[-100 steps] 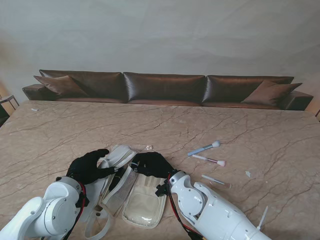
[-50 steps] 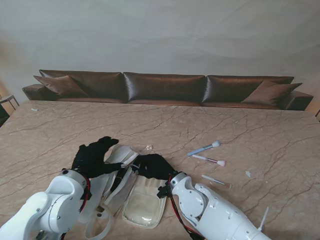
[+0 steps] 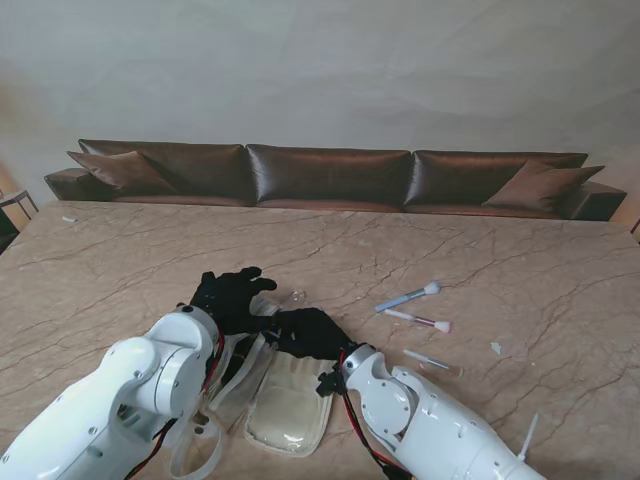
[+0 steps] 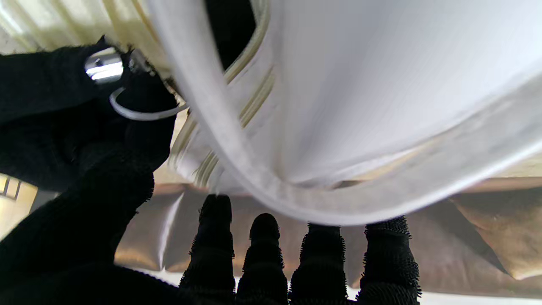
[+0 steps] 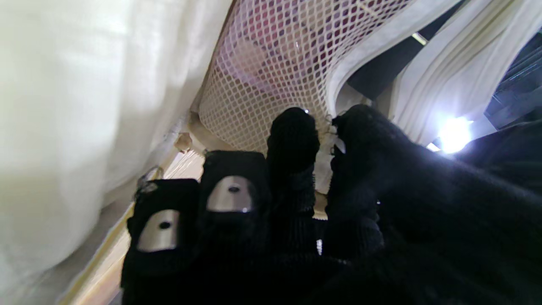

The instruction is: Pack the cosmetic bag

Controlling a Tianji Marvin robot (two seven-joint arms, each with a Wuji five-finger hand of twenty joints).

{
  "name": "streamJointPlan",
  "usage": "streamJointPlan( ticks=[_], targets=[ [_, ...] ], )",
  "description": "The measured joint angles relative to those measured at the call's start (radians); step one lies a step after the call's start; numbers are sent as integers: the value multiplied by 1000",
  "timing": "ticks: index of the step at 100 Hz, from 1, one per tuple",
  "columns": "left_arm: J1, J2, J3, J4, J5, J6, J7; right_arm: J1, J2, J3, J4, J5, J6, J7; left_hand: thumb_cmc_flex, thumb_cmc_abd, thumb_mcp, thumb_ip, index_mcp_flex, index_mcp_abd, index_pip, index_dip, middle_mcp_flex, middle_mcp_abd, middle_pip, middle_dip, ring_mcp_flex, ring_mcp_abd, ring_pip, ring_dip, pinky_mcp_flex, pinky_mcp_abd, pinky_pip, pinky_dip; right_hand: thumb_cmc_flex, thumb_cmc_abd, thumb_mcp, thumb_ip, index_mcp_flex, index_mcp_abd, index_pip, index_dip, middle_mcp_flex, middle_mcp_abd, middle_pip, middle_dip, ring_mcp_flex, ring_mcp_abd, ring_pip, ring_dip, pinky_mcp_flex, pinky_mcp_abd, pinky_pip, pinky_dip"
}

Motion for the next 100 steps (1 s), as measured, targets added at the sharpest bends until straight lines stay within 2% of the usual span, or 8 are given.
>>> streamJointPlan(
  ticks=[13,25,36,53,61,73,87,100],
  targets=[
    [-55,9,33,24,-17,14,-69,1,0,-1,4,-5,-3,-9,28,36,77,20,76,-28,69,29,19,0,29,10,35,2,7,24,17,1,4,12,0,6,0,0,0,0,-2,1,0,0,0,0,0,0,0,0,0,0,0,0],
    [-84,13,57,39,-11,35,-77,2,-1,-1,7,-4,-5,-10,82,44,111,17,137,-31,151,50,97,-1,75,37,84,8,52,108,100,-15,153,83,0,8,0,0,0,0,-3,7,0,0,0,0,0,0,0,0,0,0,0,0],
    [-104,12,74,61,-8,38,-63,5,-2,-1,12,-2,-10,-10,176,19,111,-80,181,-39,234,75,223,-2,142,95,145,39,100,193,210,-30,320,158,0,8,0,0,0,0,-3,7,0,0,0,0,-1,0,0,1,-1,0,0,0],
    [-158,15,105,92,-10,32,-111,8,-2,-1,13,-2,-11,-11,204,-41,109,-107,206,-46,325,75,312,-36,203,251,185,77,200,350,342,-66,485,195,0,8,0,0,0,0,-3,7,0,0,0,1,-4,0,-1,2,-2,0,0,0],
    [-182,19,118,101,-14,26,-139,8,-4,-1,13,-2,-10,-17,278,-80,57,-139,255,-54,460,75,399,-36,169,535,227,103,270,428,379,-71,547,196,0,8,0,0,0,0,-3,7,0,0,0,9,-5,0,-1,2,-2,0,0,0],
    [-195,20,127,122,-24,18,-127,12,-6,-5,19,-2,-10,-18,296,-88,-6,-157,262,-105,580,288,535,-36,151,755,320,130,378,490,444,-72,615,196,0,8,0,0,0,0,-3,7,0,0,0,10,-5,0,-1,2,-2,0,0,0],
    [-201,20,128,140,-46,23,-116,19,-10,-10,29,0,-10,-19,314,-77,-52,-191,261,-109,635,485,614,-36,189,791,435,144,458,492,561,-69,720,182,0,8,0,0,0,0,-3,8,0,0,0,10,-5,0,-1,3,-2,0,0,0],
    [-204,20,117,150,-46,-4,-134,22,-11,-14,29,8,-9,-16,326,-66,-74,-221,231,-111,723,532,622,-36,268,791,490,144,510,492,620,-63,735,120,0,8,0,0,0,0,-3,8,-1,0,0,10,-5,0,-1,8,-2,0,0,0]
  ],
)
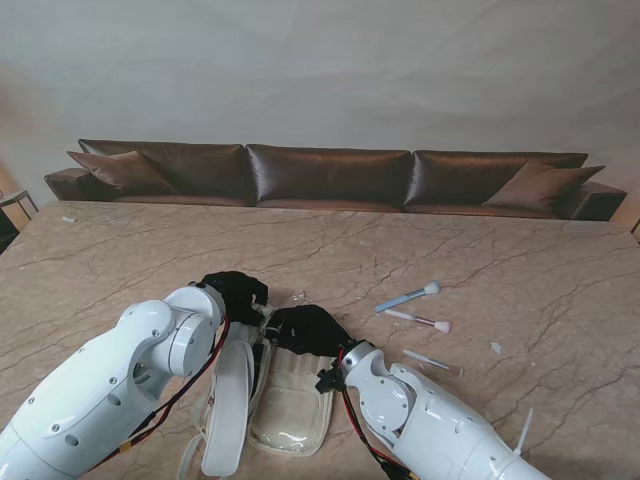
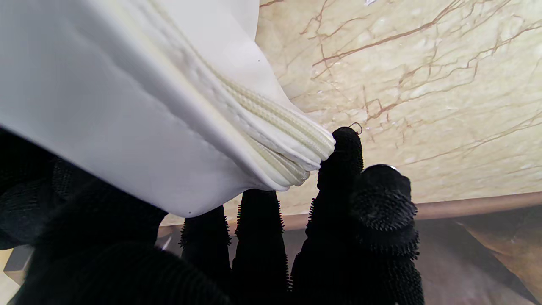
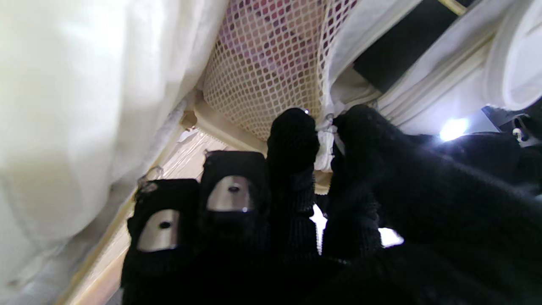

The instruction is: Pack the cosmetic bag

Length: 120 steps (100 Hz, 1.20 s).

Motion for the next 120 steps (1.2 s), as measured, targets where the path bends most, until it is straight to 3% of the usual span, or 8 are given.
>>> streamJointPlan(
  ticks=[22,34,46,71,77,88,120],
  targets=[
    [12,0,-29,12,-39,-8,23,4,-3,-7,4,2,2,6,45,0,-39,-20,10,2,24,17,24,0,64,-19,63,0,0,-2,94,6,-2,-66,0,0,0,0,0,0,0,0,0,0,0,0,0,0,0,0,0,0,0,0],
    [26,-3,-46,30,-41,-47,76,4,2,-13,-3,5,6,34,63,0,-89,-27,10,2,38,54,24,-10,118,-20,64,-1,45,-1,95,6,-2,-67,0,0,0,0,0,0,-1,0,0,0,0,0,0,0,0,0,0,0,0,0],
    [34,-8,-56,50,-75,-45,128,1,6,-18,-11,5,7,46,63,0,-116,-31,10,2,54,78,29,-18,151,-20,64,-2,85,15,82,7,-2,-65,0,0,0,0,0,0,-2,0,0,0,0,0,0,0,0,1,0,0,0,0],
    [32,-15,-63,68,-79,-30,155,-17,20,-15,-54,31,9,82,63,0,-156,-40,21,2,65,99,42,-38,172,-17,76,-13,95,23,85,8,-2,-61,0,0,0,1,0,0,-8,0,0,0,0,0,0,0,-1,2,0,0,0,0],
    [36,-18,-62,69,-57,-29,165,-22,24,-14,-65,31,11,90,59,0,-159,-74,23,1,67,101,49,-46,180,-17,88,-20,95,22,98,7,-3,-60,0,1,0,1,0,1,-10,1,0,0,0,0,0,0,-3,3,0,0,0,0],
    [40,-23,-62,74,-52,-29,193,-37,40,-4,-104,38,24,133,51,-9,-167,-106,33,1,75,101,54,-50,205,-17,107,-24,99,22,114,7,-5,-59,1,1,1,19,-1,18,-10,1,0,0,0,-2,0,0,-12,3,0,0,0,0],
    [47,-30,-76,91,-28,-35,214,-105,96,32,-215,-2,39,222,18,-16,-181,-108,33,-12,112,105,72,-79,230,-17,142,-52,129,22,134,4,-12,-51,9,-12,32,24,-2,33,-10,-8,0,1,0,-19,2,10,-25,3,2,0,0,0]
  ],
)
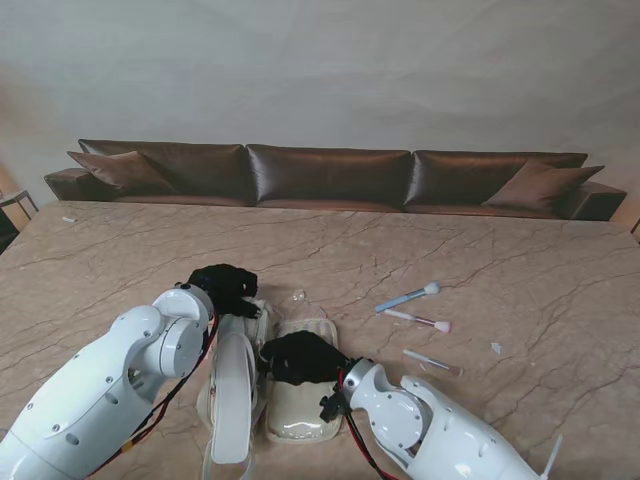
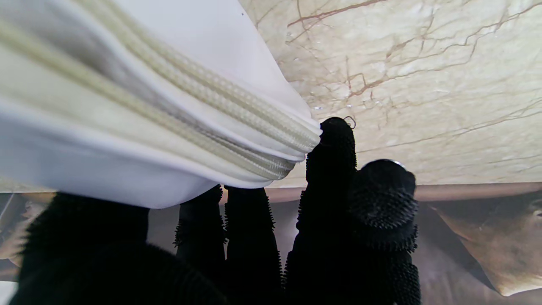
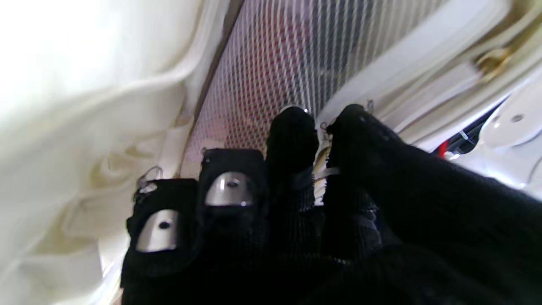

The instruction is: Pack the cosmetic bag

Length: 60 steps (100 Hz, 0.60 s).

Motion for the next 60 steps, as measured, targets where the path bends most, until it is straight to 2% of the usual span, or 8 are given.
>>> streamJointPlan(
  ticks=[26,40,51,54,60],
  targets=[
    [-3,0,-2,24,5,17,18,-26,70,6,-79,-9,-36,187,0,1,5,0,0,0,13,12,12,0,17,-1,24,-30,60,25,6,-2,0,2,0,-10,20,1,2,-21,0,-27,6,1,0,-4,4,1,-10,0,10,1,0,0],
    [-10,0,8,30,4,37,23,-19,100,2,-96,-21,-94,227,-1,1,5,0,0,0,24,12,15,0,26,-1,32,-36,61,28,7,-4,-1,2,0,-11,31,2,2,-25,0,-29,15,1,0,-5,4,1,-11,0,10,1,0,0],
    [-10,-2,10,33,2,42,37,-10,116,-1,-110,-22,-104,266,-1,1,4,0,0,0,26,12,20,2,27,-1,35,-39,62,37,7,-5,-2,10,0,-11,31,14,2,-25,0,-31,15,1,0,-5,-3,1,-25,0,-8,1,0,0],
    [-9,-2,10,32,2,42,38,-8,119,0,-115,-29,-104,271,-1,1,4,0,0,0,26,12,20,3,27,-1,35,-39,64,38,7,-5,-2,12,0,-11,31,15,2,-25,0,-53,15,1,-6,-5,-13,1,-38,3,-21,1,0,0],
    [-1,-4,2,29,-1,39,44,-14,122,16,-130,-100,-103,261,-1,1,4,0,0,0,27,13,20,5,30,-1,35,-39,68,39,7,-5,-5,12,1,-10,29,25,1,-27,11,-173,14,1,-50,-5,-35,11,-79,10,-41,0,0,1]
  ],
)
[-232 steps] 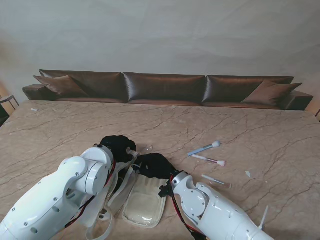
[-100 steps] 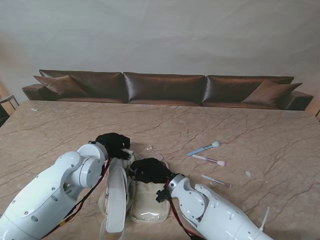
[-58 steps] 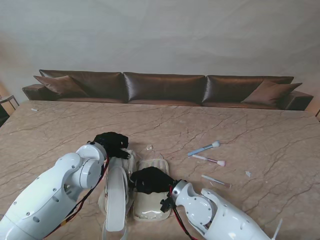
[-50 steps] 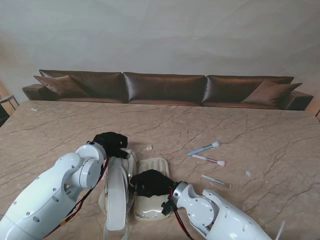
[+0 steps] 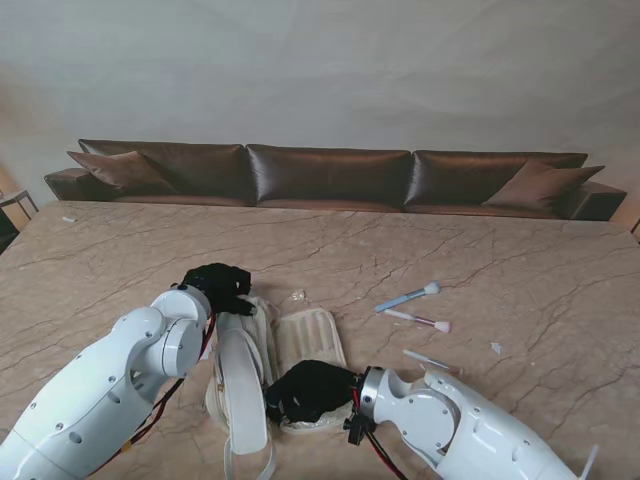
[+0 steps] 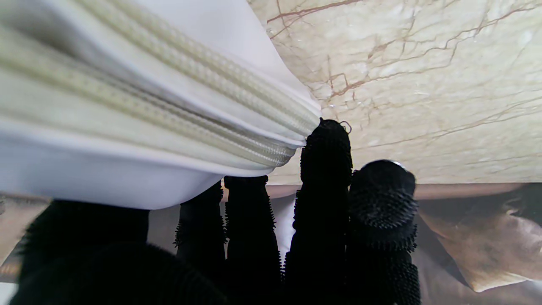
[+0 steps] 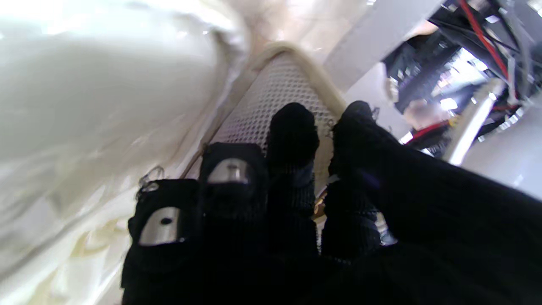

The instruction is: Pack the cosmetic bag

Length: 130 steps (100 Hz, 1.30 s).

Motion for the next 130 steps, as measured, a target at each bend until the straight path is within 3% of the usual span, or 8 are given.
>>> streamJointPlan(
  ticks=[8,13,25,40,66,95,114,130],
  targets=[
    [15,-2,-19,-5,-9,-16,10,-33,-5,45,-22,-178,5,-103,5,14,15,2,0,15,0,8,0,13,0,0,0,0,0,0,-4,0,-10,0,-115,11,-84,30,-26,-61,28,-158,-41,0,-57,-20,-48,7,-73,0,-25,-9,-5,0],
    [23,-1,-28,-5,-18,-25,20,-50,-5,60,-27,-207,12,-137,17,15,24,2,0,27,0,10,0,18,0,0,0,0,3,1,-6,0,-10,0,-153,11,-173,30,-50,-62,24,-224,-77,-1,-72,-35,-79,7,-127,-6,-41,-18,-9,1],
    [33,0,-33,-7,-36,-32,40,-74,-3,87,-40,-119,27,-77,23,24,25,3,0,36,2,13,0,22,6,0,0,1,11,14,-10,0,-11,1,-237,7,-262,105,-41,14,-150,-169,-122,-2,-109,-64,-146,7,-232,-11,-93,-31,-34,25],
    [45,0,-39,-8,-43,-48,64,-116,-3,138,-71,-250,49,-152,33,35,25,3,0,44,2,14,0,24,9,1,0,6,19,19,-18,0,-14,2,-263,7,-327,109,-110,46,-261,-167,-203,-3,-156,-91,-222,16,-338,-24,-164,-34,-95,48],
    [63,0,-45,-23,-48,-57,89,-148,-15,157,-69,-244,49,-259,48,46,26,4,0,53,3,21,0,27,10,1,0,10,20,28,-19,1,-21,3,-276,-86,-254,109,-209,51,-241,-171,-360,-20,-200,-126,-334,17,-529,-70,-260,-32,-194,97],
    [68,0,-42,-29,-57,-63,97,-153,-21,157,-72,-237,79,-261,57,57,26,4,0,63,3,22,0,29,10,3,0,16,29,45,-22,4,-21,3,-289,-187,-182,84,-259,81,-244,-201,-342,4,-209,-200,-242,49,-562,-82,-189,3,-210,121],
    [68,0,-42,-29,-64,-66,107,-171,-28,171,-72,-241,73,-295,57,59,37,5,0,70,3,22,0,31,10,3,0,21,29,45,-23,6,-21,3,-289,-187,-183,82,-410,81,-221,-268,-343,-38,-210,-238,-244,50,-571,-83,-202,4,-210,136],
    [69,0,-40,-33,-69,-67,111,-193,-30,190,-86,-234,95,-296,58,67,40,6,0,71,3,23,0,31,10,3,0,21,39,45,-25,7,-21,4,-289,-187,-183,82,-423,86,-188,-295,-343,-36,-193,-238,-250,50,-586,-74,-203,4,-212,137]
  ],
)
